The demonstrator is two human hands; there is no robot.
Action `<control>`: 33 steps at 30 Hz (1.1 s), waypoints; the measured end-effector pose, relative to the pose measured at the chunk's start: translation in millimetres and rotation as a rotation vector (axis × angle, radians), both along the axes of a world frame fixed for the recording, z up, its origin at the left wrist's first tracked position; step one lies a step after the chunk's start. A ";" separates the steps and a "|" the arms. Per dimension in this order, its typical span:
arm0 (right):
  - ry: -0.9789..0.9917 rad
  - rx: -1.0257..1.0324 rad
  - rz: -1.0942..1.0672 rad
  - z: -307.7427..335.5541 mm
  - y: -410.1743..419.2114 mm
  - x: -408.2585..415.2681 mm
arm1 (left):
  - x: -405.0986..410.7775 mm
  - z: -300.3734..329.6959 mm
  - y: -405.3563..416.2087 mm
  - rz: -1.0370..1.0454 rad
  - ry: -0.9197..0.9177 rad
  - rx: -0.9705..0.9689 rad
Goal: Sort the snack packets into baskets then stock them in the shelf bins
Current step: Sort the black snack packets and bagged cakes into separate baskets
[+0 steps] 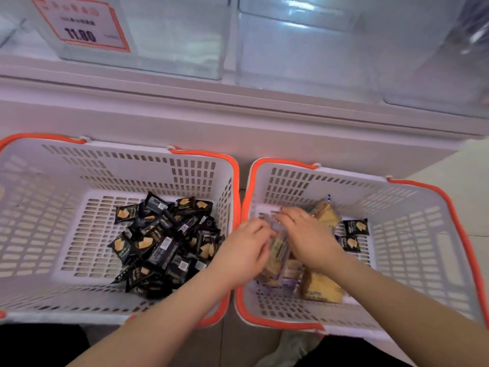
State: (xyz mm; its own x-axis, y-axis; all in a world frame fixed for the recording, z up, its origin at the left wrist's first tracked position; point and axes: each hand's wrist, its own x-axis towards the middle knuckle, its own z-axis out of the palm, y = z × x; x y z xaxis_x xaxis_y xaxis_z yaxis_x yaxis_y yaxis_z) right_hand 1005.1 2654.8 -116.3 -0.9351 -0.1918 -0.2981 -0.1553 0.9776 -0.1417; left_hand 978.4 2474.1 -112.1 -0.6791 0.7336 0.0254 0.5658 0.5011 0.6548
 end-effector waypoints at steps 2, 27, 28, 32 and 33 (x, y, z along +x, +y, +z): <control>-0.069 0.062 -0.069 -8.3 40.2 5.6 | -0.2 -11.0 27.9 -0.105 -0.008 -0.084; -0.023 -0.234 -0.298 -122.1 193.5 0.6 | -78.9 -169.3 174.2 0.082 -0.485 -0.367; -0.069 -0.247 -0.231 -116.1 192.2 5.8 | -82.7 -170.8 176.0 0.036 -0.452 -0.425; -0.057 -0.181 -0.078 -91.4 176.4 41.6 | -88.9 -175.3 187.8 -0.111 -0.316 -0.610; -0.049 -0.172 -0.073 -88.5 172.7 49.4 | -88.7 -176.8 190.8 -0.129 -0.273 -0.654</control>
State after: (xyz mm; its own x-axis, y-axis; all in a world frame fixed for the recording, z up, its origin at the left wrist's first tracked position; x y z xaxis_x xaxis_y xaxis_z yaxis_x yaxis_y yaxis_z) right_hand 1054.5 2827.5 -204.8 -0.9337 -0.1759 -0.3120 -0.0736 0.9467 -0.3136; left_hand 889.8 2664.8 -288.9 -0.5057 0.6152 -0.6049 0.5055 0.7794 0.3701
